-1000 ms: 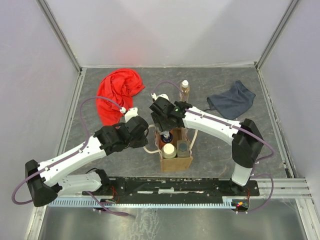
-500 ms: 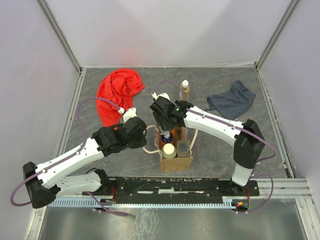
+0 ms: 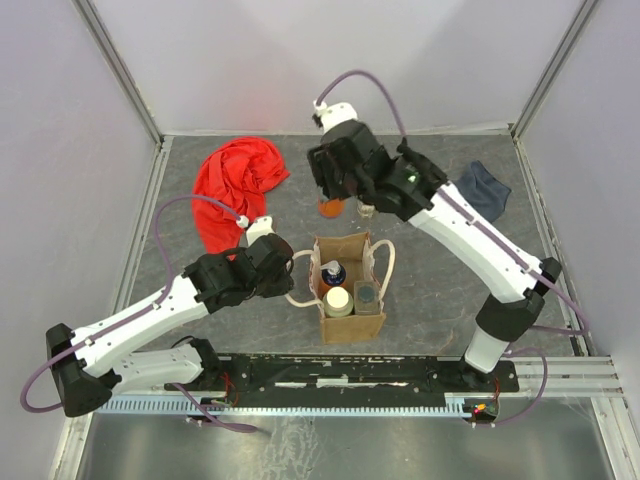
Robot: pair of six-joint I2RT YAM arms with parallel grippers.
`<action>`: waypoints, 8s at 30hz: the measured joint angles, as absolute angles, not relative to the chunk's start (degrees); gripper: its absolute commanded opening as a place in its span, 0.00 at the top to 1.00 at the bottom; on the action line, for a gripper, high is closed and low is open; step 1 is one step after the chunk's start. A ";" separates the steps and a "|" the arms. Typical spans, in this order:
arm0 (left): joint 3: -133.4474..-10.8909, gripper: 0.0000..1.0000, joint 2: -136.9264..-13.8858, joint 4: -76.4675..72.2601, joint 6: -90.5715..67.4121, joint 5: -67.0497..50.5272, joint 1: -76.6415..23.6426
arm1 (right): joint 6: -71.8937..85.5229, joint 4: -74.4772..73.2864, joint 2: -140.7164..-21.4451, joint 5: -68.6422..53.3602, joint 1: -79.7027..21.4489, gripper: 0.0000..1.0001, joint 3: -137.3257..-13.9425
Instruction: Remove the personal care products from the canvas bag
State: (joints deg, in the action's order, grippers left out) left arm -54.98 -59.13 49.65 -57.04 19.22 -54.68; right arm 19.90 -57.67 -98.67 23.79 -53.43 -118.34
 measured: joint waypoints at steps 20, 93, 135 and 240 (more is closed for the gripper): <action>-52.71 0.91 -58.96 49.45 -57.71 18.24 -54.65 | 16.01 -57.36 -128.09 17.17 -37.54 0.66 -134.87; -50.33 0.90 -56.75 48.60 -59.37 18.41 -54.65 | 24.23 -43.22 -83.44 5.63 -56.31 0.14 -75.09; -48.25 0.89 -57.23 47.13 -59.37 17.91 -54.65 | 17.74 -44.91 -85.36 18.28 -57.89 0.54 -82.89; -49.17 0.90 -56.77 47.11 -60.62 19.00 -54.65 | 20.08 -42.89 -84.55 10.09 -67.18 0.33 -71.20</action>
State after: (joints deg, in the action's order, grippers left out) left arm -49.17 -56.77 47.11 -60.62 19.00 -54.65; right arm 20.08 -42.89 -84.55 10.09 -67.18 -71.20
